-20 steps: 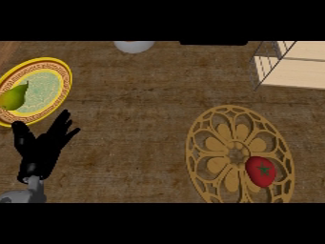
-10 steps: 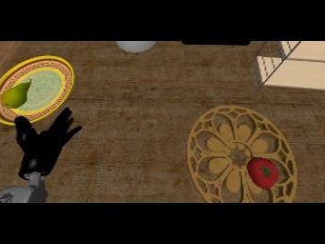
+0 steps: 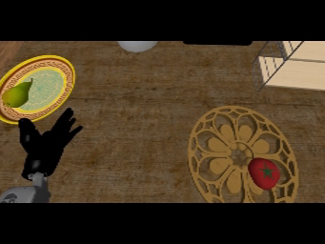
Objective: Pick the cupcake from the placemat and place it in the tiered shelf
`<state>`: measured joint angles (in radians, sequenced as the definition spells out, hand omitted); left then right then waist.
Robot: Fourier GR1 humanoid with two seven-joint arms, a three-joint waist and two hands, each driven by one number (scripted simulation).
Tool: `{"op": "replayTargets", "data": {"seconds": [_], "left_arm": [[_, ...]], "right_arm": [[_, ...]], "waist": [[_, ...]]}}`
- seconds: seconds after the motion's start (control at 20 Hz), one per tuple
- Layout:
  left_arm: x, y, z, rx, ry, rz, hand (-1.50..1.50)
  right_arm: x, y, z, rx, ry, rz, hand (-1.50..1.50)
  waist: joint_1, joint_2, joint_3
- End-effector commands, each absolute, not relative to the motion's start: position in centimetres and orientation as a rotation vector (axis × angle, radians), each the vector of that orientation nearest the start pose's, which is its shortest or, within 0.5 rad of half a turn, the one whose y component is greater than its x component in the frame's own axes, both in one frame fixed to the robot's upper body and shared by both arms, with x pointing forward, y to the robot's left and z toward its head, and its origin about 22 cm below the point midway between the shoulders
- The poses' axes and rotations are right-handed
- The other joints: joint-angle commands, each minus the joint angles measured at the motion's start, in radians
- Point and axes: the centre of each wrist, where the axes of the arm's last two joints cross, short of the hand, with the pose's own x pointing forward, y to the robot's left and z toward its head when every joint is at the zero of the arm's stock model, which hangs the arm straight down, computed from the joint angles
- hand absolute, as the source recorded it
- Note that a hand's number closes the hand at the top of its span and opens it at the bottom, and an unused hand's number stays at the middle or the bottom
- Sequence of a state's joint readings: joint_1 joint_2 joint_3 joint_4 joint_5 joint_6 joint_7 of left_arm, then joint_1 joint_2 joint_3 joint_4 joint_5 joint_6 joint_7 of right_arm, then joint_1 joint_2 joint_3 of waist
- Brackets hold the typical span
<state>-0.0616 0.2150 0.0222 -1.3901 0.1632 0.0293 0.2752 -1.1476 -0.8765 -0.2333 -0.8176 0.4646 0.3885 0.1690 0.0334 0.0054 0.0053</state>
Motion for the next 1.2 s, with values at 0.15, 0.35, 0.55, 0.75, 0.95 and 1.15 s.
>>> {"op": "replayTargets", "data": {"seconds": [0.15, 0.35, 0.55, 0.75, 0.95, 1.15], "left_arm": [[26.1, 27.3, -2.5, 0.066, -1.129, 0.010, 0.00], [25.4, 28.3, -2.4, 0.065, -1.136, 0.001, 0.00], [26.5, 26.8, -3.6, 0.063, -1.134, 0.007, 0.00], [25.8, 28.6, -3.3, 0.076, -1.115, 0.015, 0.00], [26.0, 28.8, -2.8, 0.081, -1.131, 0.018, 0.00], [26.3, 28.6, -2.2, 0.065, -1.123, -0.004, 0.00]], "right_arm": [[40.0, -42.2, 33.1, -0.991, -1.527, 0.561, 1.50], [40.9, -41.8, 33.1, -1.003, -1.513, 0.574, 1.50], [41.5, -41.7, 32.4, -0.995, -1.566, 0.569, 1.50], [41.2, -42.7, 32.5, -0.956, -1.602, 0.578, 1.50], [40.9, -43.0, 33.7, -0.958, -1.603, 0.575, 1.50], [41.6, -42.3, 32.7, -1.028, -1.518, 0.671, 1.50]], "waist": [[0.003, 0.011, -0.005], [0.006, 0.009, -0.005], [0.001, 0.013, -0.005], [0.006, 0.011, -0.005], [0.003, 0.009, -0.005], [0.009, 0.012, -0.005]]}}
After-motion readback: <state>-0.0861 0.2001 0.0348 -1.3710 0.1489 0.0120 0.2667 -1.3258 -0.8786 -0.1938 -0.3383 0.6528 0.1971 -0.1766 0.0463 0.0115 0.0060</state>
